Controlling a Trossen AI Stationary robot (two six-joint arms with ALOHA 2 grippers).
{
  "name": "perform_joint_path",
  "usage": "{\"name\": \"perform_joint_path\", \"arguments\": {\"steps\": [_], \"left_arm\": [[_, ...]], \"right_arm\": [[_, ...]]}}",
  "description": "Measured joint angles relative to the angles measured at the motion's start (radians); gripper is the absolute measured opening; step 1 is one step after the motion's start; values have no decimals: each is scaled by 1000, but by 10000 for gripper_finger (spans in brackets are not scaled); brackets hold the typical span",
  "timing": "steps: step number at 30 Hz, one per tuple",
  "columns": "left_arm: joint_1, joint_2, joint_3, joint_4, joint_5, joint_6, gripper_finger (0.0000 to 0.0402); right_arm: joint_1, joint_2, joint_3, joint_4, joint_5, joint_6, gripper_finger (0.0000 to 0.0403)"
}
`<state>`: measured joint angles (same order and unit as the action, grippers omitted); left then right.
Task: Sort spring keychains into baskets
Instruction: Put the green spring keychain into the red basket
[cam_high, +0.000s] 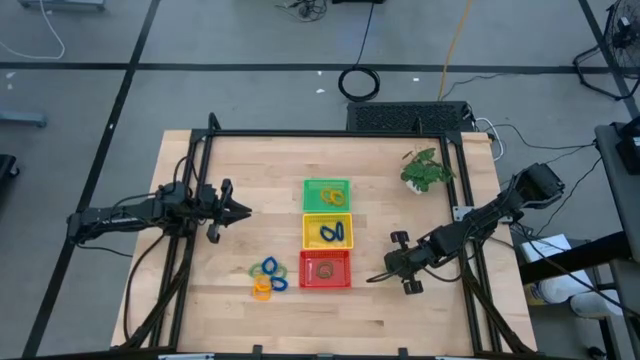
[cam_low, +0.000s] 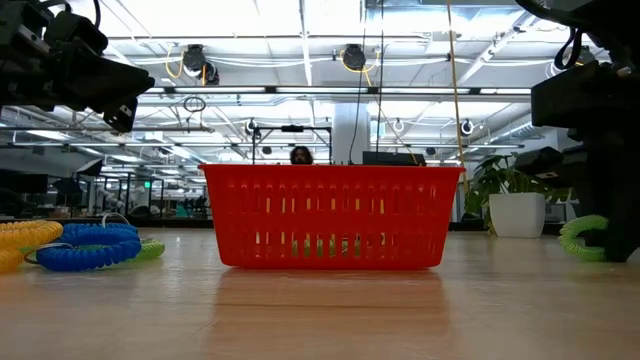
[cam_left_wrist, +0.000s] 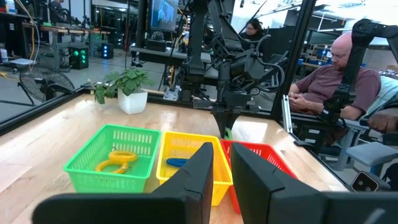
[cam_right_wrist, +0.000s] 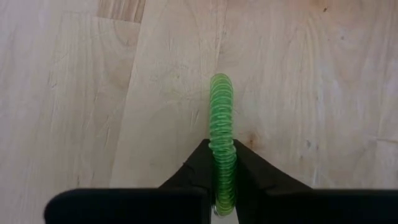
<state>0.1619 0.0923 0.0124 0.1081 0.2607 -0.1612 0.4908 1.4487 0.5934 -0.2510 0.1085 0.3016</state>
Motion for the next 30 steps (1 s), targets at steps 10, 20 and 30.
{"name": "perform_joint_path", "arguments": {"steps": [10, 20, 30], "left_arm": [[0, 0, 0, 0, 0, 0, 60], [0, 0, 0, 0, 0, 0, 61], [0, 0, 0, 0, 0, 0, 60]], "right_arm": [[0, 0, 0, 0, 0, 0, 23], [0, 0, 0, 0, 0, 0, 22], [0, -24, -3, 46, -5, -5, 22]]}}
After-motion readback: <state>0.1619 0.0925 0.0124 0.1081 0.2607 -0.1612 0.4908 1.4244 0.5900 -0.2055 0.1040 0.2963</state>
